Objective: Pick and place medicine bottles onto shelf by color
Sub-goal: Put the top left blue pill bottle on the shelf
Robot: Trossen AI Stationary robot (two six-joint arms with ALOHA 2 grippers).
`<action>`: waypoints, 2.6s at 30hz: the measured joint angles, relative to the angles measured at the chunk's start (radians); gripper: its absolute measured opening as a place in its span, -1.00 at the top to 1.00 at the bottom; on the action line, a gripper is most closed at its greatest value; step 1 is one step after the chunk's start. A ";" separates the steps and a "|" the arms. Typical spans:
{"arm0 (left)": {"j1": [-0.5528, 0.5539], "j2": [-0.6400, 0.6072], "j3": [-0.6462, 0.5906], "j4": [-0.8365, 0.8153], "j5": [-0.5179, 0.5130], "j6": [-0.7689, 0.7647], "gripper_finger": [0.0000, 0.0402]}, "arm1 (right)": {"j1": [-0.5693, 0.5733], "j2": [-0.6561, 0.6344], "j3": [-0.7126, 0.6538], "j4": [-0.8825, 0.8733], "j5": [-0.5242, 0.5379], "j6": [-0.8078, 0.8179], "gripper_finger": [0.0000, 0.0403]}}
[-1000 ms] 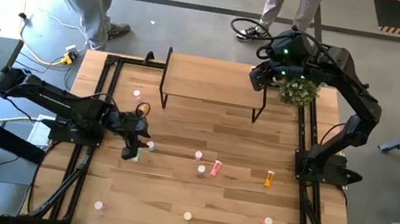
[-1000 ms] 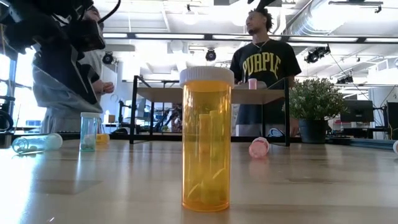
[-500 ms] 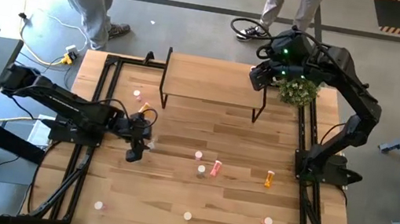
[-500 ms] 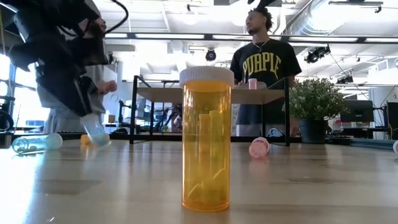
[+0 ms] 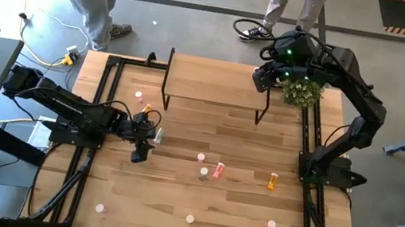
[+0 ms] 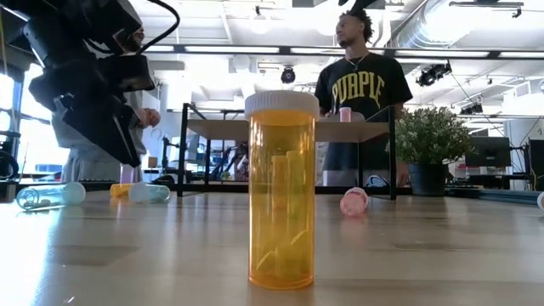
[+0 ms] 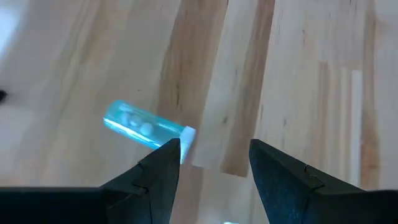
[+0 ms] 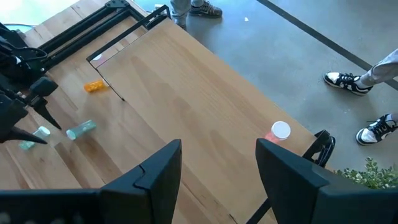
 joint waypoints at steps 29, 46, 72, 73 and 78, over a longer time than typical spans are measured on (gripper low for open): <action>-0.083 0.114 0.186 -0.459 0.149 -1.113 0.10 | 0.000 0.001 0.000 0.000 0.000 0.001 0.02; -0.086 0.266 0.186 -0.398 0.151 -1.151 0.10 | 0.000 0.001 0.000 0.000 0.000 0.000 0.02; -0.086 0.319 0.186 -0.386 0.178 -1.105 0.35 | 0.001 0.001 0.000 0.000 0.000 0.000 0.02; -0.086 0.319 0.186 -0.385 0.178 -1.104 0.38 | 0.000 0.001 0.000 0.000 0.000 0.000 0.02; -0.086 0.319 0.186 -0.386 0.178 -1.086 0.49 | 0.000 0.001 0.000 0.000 0.000 0.000 0.02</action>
